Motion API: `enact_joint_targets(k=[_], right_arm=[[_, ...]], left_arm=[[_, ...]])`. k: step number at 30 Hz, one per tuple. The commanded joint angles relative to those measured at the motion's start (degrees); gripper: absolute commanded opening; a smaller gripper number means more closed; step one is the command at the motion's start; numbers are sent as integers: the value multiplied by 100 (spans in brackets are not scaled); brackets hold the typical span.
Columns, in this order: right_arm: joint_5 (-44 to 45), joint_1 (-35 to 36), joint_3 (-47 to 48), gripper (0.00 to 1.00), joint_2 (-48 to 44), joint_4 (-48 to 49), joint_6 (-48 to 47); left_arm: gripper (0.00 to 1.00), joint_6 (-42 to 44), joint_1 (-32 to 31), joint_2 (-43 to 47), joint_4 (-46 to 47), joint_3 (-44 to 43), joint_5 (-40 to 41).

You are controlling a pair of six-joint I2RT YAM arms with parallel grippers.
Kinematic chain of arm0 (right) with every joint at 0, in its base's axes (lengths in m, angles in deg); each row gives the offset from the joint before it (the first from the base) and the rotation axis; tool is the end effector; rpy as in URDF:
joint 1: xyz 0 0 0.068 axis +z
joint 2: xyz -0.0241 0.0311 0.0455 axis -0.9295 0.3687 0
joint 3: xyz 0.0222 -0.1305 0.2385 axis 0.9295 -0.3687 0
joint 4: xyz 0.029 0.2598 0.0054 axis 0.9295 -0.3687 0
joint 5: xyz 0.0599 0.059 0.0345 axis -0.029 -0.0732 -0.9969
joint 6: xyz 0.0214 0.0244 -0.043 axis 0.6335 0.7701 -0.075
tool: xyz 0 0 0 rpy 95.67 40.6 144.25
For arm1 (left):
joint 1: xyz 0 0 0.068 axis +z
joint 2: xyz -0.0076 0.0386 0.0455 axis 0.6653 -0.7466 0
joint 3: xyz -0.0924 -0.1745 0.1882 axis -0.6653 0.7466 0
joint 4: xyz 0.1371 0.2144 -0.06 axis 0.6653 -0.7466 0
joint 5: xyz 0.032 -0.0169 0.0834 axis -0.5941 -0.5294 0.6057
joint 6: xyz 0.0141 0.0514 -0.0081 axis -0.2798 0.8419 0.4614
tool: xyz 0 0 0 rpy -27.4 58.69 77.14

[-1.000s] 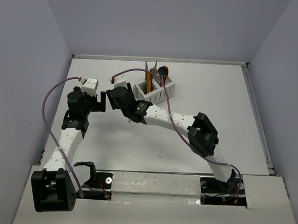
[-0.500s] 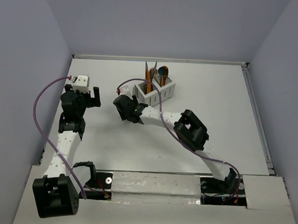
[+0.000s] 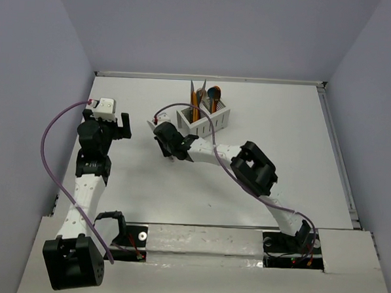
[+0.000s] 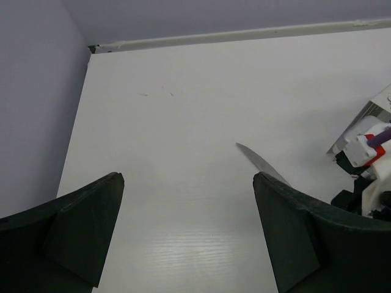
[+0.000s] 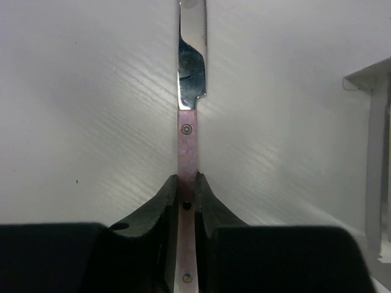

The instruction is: Sort the eating utensils into containers

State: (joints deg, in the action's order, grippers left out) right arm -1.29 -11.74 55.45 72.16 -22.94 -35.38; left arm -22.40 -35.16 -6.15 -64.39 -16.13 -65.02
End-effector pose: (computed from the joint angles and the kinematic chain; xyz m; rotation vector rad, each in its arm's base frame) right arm 0.3017 0.4395 0.1516 -0.6858 2.2182 0.3036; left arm 0.2161 0.0183 0.3006 0.1745 1.5906 0.0635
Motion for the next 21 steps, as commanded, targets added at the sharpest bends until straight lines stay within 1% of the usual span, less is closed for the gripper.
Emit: enact_joint_targets(k=[1, 3, 4, 7, 8, 9, 10, 12, 15, 21], right_arm=[[-733, 24, -1453, 8, -476, -881, -6], [-768, 226, -1954, 7, -775, -899, 3], [-890, 296, -2479, 7, -1107, -916, 20], [-1233, 560, -3203, 11, -1601, -1057, 108], [-1330, 561, -3553, 15, -1829, -1144, 143], [-1374, 561, -3661, 23, -1901, -1275, 256], [-1322, 561, -3732, 27, -1945, -1564, 336], [-1016, 613, -3741, 37, -1964, -1960, 485], [-856, 613, -3514, 42, -1876, -2041, 469], [-601, 613, -2705, 44, -1340, -2191, 214]], left_arm=[[99, -3, 84, 119, 392, 95, -62], [99, 6, 110, 136, 401, 95, -70], [99, 6, 127, 154, 401, 95, -79], [99, 15, 189, 206, 409, 113, -114], [99, 6, 207, 215, 418, 130, -132], [99, 6, 207, 215, 427, 130, -167], [99, 6, 215, 215, 427, 122, -211], [99, -3, 216, 181, 436, 121, -246], [99, -3, 216, 154, 436, 121, -255], [99, 15, 233, 145, 383, 104, -246]])
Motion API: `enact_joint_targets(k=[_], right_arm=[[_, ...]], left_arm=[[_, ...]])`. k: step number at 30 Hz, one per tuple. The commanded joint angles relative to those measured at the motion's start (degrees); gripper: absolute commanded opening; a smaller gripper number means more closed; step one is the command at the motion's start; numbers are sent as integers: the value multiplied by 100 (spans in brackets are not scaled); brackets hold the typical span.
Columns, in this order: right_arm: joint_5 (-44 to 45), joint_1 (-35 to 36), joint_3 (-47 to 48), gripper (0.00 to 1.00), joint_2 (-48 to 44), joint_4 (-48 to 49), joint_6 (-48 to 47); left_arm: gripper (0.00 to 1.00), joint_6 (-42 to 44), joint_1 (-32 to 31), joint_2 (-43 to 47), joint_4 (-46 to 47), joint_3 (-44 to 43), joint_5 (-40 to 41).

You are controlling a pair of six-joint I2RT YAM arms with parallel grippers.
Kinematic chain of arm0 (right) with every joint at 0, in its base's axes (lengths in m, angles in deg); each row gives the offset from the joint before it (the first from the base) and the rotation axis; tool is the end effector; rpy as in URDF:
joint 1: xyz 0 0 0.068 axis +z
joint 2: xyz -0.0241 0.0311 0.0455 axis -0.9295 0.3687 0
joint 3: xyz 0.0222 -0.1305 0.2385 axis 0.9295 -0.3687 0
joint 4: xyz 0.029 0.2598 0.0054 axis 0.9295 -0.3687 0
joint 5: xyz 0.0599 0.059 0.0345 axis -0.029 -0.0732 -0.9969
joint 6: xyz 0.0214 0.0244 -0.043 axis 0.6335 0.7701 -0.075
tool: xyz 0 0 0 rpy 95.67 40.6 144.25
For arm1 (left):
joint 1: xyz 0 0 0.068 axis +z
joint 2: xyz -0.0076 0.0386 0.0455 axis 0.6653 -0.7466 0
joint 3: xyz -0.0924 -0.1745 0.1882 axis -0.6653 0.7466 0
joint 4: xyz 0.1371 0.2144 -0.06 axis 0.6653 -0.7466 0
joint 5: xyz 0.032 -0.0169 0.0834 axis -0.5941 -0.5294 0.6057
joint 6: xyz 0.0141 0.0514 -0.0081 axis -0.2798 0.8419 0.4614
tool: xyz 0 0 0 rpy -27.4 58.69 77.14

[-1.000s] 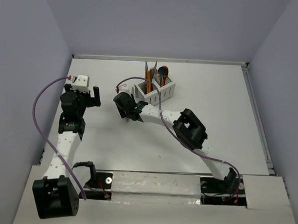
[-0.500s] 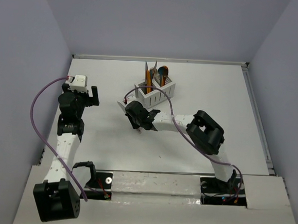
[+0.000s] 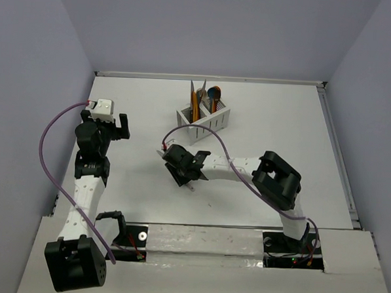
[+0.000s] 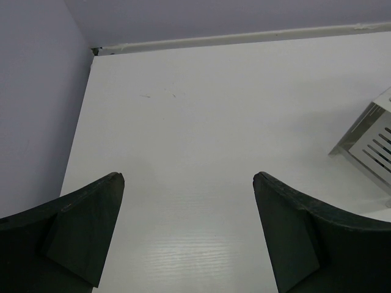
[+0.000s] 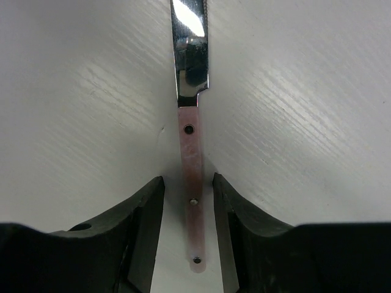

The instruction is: Sort the eating utensils into containers

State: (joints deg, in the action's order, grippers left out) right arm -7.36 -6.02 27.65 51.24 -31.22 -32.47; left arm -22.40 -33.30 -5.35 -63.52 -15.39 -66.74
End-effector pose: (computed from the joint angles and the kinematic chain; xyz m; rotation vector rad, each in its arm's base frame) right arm 0.2025 0.3726 0.1613 -0.9192 2.4381 0.2808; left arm 0.2126 0.0238 0.3003 0.1728 1.5747 0.0678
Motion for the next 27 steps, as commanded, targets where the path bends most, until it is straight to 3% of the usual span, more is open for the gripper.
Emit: enact_joint_targets(k=[1, 15, 17, 19, 20, 27], right_arm=[[128, 41, 172, 44, 822, -1415, -103], [587, 41, 849, 38, 1473, -1565, -446], [560, 41, 990, 32, 1613, -1495, -543], [604, 41, 1121, 6, 1753, -1477, -587], [639, 41, 1148, 0, 1780, -1477, -587], [692, 41, 1017, 0, 1018, -1003, -806]], left_arm=[[99, 6, 56, 64, 296, 21, -73], [99, -3, 91, 20, 304, 56, -337], [99, 15, 118, 55, 331, 65, -355], [99, 32, 126, 90, 340, 74, -363], [99, 32, 144, 99, 340, 82, -381], [99, 32, 170, 56, 383, 117, -530]])
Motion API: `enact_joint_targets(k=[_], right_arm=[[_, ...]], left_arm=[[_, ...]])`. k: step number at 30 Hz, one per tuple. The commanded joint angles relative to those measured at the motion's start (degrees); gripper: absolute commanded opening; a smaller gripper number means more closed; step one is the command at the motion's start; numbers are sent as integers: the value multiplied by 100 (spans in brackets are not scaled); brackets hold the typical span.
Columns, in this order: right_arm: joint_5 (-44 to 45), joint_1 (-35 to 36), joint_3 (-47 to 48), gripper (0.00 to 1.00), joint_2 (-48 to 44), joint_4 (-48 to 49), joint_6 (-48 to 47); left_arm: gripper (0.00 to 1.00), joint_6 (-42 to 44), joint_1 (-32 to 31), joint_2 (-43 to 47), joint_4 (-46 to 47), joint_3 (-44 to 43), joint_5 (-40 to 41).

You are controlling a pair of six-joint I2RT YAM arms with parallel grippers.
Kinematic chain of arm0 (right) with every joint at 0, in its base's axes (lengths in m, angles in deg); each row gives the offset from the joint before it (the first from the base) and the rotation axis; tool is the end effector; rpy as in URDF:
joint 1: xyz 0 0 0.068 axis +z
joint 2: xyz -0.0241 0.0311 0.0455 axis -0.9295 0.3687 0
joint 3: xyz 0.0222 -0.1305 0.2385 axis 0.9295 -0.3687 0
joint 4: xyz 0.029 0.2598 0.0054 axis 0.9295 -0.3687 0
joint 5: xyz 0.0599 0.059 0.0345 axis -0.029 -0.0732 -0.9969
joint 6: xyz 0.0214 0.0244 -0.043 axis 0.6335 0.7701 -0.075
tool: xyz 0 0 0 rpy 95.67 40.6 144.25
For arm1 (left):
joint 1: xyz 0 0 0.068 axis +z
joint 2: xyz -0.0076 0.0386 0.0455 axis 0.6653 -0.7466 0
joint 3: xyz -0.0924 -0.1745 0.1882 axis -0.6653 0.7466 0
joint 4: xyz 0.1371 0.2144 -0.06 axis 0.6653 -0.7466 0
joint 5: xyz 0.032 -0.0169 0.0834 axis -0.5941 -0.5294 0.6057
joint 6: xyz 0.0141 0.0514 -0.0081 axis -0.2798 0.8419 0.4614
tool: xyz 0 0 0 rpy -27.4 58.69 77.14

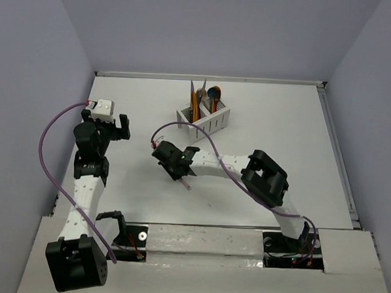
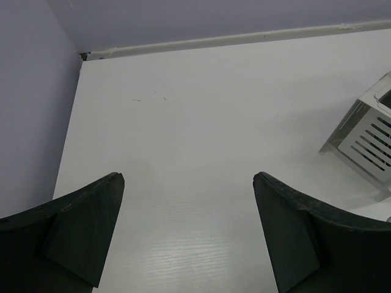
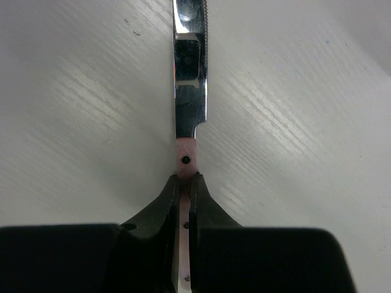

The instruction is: Sort the eating utensils into containers

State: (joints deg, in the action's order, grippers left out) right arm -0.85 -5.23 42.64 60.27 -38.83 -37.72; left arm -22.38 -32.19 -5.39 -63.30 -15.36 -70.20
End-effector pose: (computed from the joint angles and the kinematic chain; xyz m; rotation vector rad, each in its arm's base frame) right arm 0.2196 0.4105 0.1643 -0.9985 2.3633 0.1087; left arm 0.2120 0.0258 0.3004 0.2049 1.5678 0.0360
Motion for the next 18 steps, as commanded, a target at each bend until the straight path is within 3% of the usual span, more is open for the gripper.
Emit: enact_joint_targets(k=[1, 3, 6, 9, 13, 18], right_arm=[[32, -38, -535, 0, -113, 115, -387], [50, -38, -884, 0, -988, 678, -475], [190, -38, -1658, 0, -2186, 2303, -799], [225, -38, -2299, 0, -3012, 4619, -1692], [690, -257, -2268, 0, -3183, 5907, -2320], [1077, -1099, -2082, 0, -2735, 7551, -2216]], left_arm=[[99, 47, 68, 25, 388, 124, -194], [99, 65, 68, -2, 388, 115, -185], [99, 74, 94, 33, 397, 133, -159], [99, 74, 103, 25, 432, 150, -185], [99, 83, 112, 7, 423, 159, -212], [99, 92, 120, 51, 432, 168, -185]])
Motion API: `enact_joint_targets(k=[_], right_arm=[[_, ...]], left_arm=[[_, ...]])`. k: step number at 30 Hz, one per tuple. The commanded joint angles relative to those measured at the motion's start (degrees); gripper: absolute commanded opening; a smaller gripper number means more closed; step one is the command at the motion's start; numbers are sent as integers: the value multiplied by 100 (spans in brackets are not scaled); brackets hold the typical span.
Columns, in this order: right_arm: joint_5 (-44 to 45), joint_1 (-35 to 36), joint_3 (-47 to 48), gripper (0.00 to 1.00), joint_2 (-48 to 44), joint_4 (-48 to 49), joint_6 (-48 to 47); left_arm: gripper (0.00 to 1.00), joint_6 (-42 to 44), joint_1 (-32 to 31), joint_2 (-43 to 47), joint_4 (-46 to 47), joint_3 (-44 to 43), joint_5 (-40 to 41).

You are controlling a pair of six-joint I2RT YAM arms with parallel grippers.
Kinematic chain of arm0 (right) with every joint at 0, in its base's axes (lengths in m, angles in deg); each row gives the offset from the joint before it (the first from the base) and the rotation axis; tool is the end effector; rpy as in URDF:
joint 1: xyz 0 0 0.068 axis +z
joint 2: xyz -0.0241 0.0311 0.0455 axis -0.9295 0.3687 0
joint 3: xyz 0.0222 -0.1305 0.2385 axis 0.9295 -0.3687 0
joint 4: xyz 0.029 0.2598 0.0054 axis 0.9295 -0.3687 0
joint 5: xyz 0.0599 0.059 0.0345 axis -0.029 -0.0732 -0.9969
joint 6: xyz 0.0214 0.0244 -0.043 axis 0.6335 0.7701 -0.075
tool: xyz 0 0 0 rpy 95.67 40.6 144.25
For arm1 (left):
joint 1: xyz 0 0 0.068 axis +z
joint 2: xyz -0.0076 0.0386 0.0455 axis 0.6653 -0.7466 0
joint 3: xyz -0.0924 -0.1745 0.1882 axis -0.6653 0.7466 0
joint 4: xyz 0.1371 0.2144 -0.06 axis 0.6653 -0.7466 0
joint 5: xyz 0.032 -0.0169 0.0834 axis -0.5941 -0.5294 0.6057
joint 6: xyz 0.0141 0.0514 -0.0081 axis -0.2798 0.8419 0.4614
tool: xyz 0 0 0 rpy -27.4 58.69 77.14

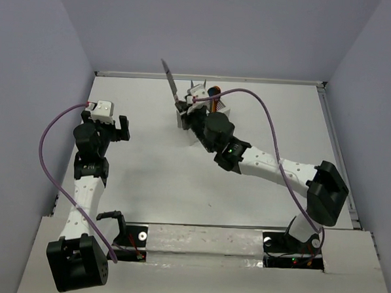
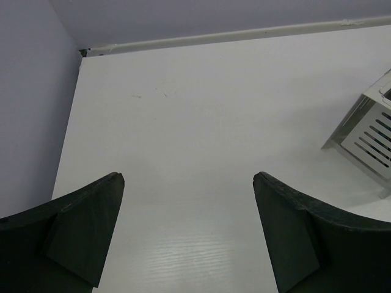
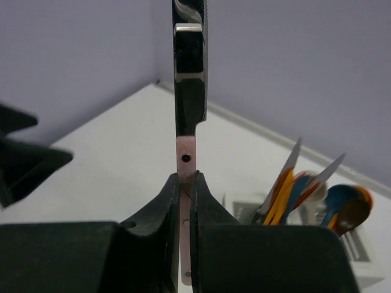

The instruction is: Sort the eating utensils into containers

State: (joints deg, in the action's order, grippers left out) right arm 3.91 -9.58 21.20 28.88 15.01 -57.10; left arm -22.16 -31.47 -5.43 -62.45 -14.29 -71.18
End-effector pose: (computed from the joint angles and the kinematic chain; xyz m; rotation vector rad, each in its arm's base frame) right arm 0.2153 0.3299 0.3539 -0.5588 1.4365 0.4403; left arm 0.2114 0.0278 0.2951 0.2109 1.5713 0.0343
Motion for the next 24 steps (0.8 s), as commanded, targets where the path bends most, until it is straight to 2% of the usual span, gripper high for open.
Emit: enact_joint_targets(k=[1, 4, 8, 11, 19, 24], right_arm=[[793, -753, 62, 0, 526, 2780, -277], [1066, -956, 219, 0, 1088, 3609, -495], [1383, -1080, 448, 0, 1774, 4253, -857], [1401, -1150, 501, 0, 2074, 4132, -805], [1603, -1150, -122, 0, 2382, 4438, -287], [1445, -1150, -377, 0, 2461, 4096, 206]], left_arm=[[99, 78, 48, 55, 347, 61, -87], [99, 87, 57, 55, 347, 70, -113], [99, 87, 57, 12, 347, 79, -148], [99, 105, 66, 3, 364, 96, -210], [99, 114, 75, -85, 364, 96, -298], [99, 122, 83, -76, 373, 96, -271]])
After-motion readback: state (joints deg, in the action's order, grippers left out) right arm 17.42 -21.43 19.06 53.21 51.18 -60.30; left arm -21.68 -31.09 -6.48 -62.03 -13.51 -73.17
